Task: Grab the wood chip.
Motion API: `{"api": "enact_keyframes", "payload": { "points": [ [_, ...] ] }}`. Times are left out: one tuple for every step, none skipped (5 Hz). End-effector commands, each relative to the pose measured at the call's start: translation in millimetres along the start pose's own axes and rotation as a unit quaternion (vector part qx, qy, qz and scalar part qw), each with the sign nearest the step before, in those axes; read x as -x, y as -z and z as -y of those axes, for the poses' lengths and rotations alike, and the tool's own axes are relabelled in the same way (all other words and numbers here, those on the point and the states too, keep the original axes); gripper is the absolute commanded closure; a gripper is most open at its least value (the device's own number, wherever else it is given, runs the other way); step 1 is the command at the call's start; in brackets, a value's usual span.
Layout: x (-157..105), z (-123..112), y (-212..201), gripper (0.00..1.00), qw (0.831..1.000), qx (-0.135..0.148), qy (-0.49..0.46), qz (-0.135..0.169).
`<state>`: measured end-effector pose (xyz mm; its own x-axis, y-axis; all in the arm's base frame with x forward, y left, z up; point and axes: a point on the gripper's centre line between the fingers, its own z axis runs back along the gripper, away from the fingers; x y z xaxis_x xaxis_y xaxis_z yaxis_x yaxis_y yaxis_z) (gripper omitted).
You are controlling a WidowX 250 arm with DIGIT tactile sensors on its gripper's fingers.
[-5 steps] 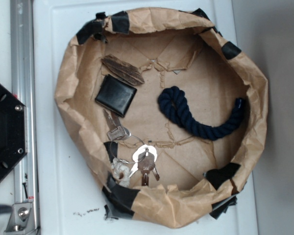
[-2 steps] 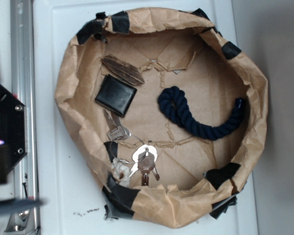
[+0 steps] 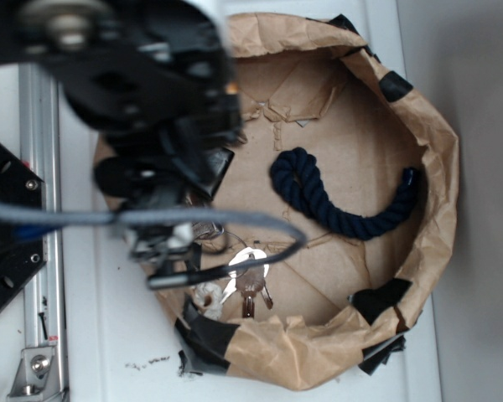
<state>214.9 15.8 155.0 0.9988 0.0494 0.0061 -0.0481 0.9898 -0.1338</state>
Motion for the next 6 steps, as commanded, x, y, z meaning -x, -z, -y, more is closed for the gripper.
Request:
{"api": "enact_keyframes", "payload": {
  "points": [
    [-29, -18, 70, 0.00, 0.997, -0.022, -0.055, 0.053],
    [-33, -34, 84, 0.00, 0.998, -0.025, -0.020, 0.047],
    [-37, -42, 82, 0.00, 0.996, -0.021, 0.083, 0.022],
    [-42, -44, 87, 0.00, 0.983, -0.049, 0.175, 0.000],
    [-40, -39, 95, 0.00, 0.970, -0.042, 0.240, -0.009],
    [-33, -35, 104, 0.00, 0.955, -0.041, 0.291, -0.027]
  ]
}}
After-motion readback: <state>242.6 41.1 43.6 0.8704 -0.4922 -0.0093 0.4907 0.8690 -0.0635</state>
